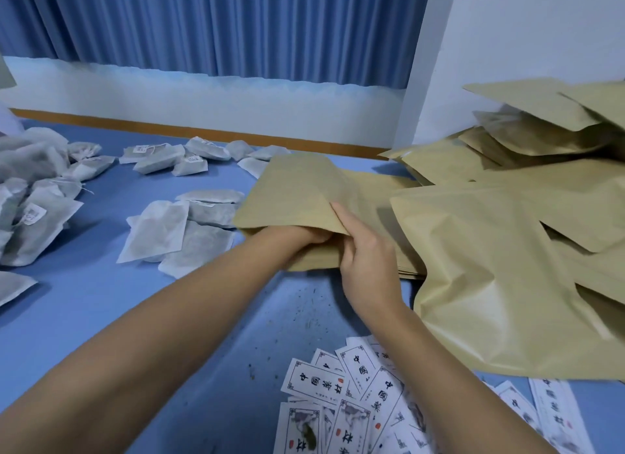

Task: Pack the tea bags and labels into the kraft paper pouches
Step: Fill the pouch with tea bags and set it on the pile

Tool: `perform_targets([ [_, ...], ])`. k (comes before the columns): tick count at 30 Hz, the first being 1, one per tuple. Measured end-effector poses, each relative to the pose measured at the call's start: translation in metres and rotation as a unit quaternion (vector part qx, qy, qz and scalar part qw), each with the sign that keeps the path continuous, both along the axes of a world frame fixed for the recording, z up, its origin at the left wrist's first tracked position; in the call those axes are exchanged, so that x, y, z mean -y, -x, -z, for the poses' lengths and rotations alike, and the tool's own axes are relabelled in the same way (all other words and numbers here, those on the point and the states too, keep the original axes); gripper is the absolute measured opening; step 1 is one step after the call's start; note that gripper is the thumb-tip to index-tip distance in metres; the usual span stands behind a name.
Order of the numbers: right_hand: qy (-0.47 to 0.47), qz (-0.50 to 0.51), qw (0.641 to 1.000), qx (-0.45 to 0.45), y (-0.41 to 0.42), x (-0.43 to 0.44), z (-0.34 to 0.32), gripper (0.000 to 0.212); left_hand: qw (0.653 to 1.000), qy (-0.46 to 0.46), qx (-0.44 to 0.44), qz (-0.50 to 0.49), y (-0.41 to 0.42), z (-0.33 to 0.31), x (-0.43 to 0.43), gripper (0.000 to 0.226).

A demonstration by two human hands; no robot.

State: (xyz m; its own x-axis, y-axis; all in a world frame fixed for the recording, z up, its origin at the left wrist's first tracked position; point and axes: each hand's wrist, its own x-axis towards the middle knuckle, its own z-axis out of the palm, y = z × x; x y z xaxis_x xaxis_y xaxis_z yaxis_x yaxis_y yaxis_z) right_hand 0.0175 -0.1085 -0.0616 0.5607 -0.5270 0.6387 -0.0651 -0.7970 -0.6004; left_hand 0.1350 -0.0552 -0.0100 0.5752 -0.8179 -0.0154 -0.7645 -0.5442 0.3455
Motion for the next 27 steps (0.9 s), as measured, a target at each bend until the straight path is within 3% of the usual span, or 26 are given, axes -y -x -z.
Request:
perform_targets([
  [3, -0.024, 0.033, 0.999, 0.011, 0.0, 0.012, -0.013, 0.062, 0.982, 0.081, 0.144, 0.09, 0.005, -0.001, -0.017, 0.033],
  [6, -0.058, 0.049, 0.997, 0.007, -0.002, 0.018, -0.029, 0.061, 0.919, 0.338, 0.134, 0.153, 0.032, 0.02, -0.055, 0.022],
  [7, -0.067, 0.052, 0.996, 0.006, -0.002, 0.02, -0.033, 0.062, 0.904, 0.4, 0.073, 0.135, 0.043, 0.028, -0.067, 0.029],
  [9, -0.078, 0.056, 0.995, 0.009, -0.001, 0.02, -0.043, 0.062, 0.888, 0.424, -0.174, 0.036, 0.065, 0.038, -0.08, 0.044],
  [11, -0.086, 0.048, 0.995, 0.014, 0.002, 0.021, -0.052, 0.061, 0.81, 0.36, -0.461, -0.052, 0.076, 0.041, -0.082, 0.048],
  [12, -0.085, 0.041, 0.995, 0.015, 0.005, 0.019, -0.054, 0.061, 0.761, 0.346, -0.546, -0.058, 0.077, 0.04, -0.08, 0.053],
  [14, -0.068, 0.003, 0.998, 0.005, 0.013, 0.011, -0.054, 0.063, 0.661, 0.381, -0.646, -0.015, 0.071, 0.035, -0.074, 0.065],
  [16, -0.042, -0.095, 0.993, -0.063, 0.026, 0.004, -0.047, 0.067, 0.57, 0.42, -0.706, 0.008, 0.064, 0.024, -0.068, 0.078],
  [18, -0.002, -0.198, 0.966, -0.166, 0.04, 0.0, -0.035, 0.057, 0.528, 0.451, -0.718, -0.051, 0.06, 0.021, -0.057, 0.072],
  [20, -0.021, -0.195, 0.967, -0.16, 0.051, -0.003, -0.023, 0.04, 0.511, 0.477, -0.701, -0.138, 0.061, 0.03, -0.047, 0.063],
  [23, -0.123, 0.02, 0.992, 0.03, 0.061, -0.007, -0.01, 0.038, 0.495, 0.489, -0.703, -0.147, 0.069, 0.04, -0.046, 0.053],
  [25, -0.215, 0.109, 0.968, 0.066, 0.064, -0.005, -0.01, 0.035, 0.524, 0.474, -0.693, -0.142, 0.073, 0.044, -0.048, 0.044],
  [27, -0.371, 0.05, 0.925, 0.061, 0.065, -0.002, -0.01, 0.029, 0.563, 0.454, -0.677, -0.137, 0.077, 0.049, -0.05, 0.032],
])
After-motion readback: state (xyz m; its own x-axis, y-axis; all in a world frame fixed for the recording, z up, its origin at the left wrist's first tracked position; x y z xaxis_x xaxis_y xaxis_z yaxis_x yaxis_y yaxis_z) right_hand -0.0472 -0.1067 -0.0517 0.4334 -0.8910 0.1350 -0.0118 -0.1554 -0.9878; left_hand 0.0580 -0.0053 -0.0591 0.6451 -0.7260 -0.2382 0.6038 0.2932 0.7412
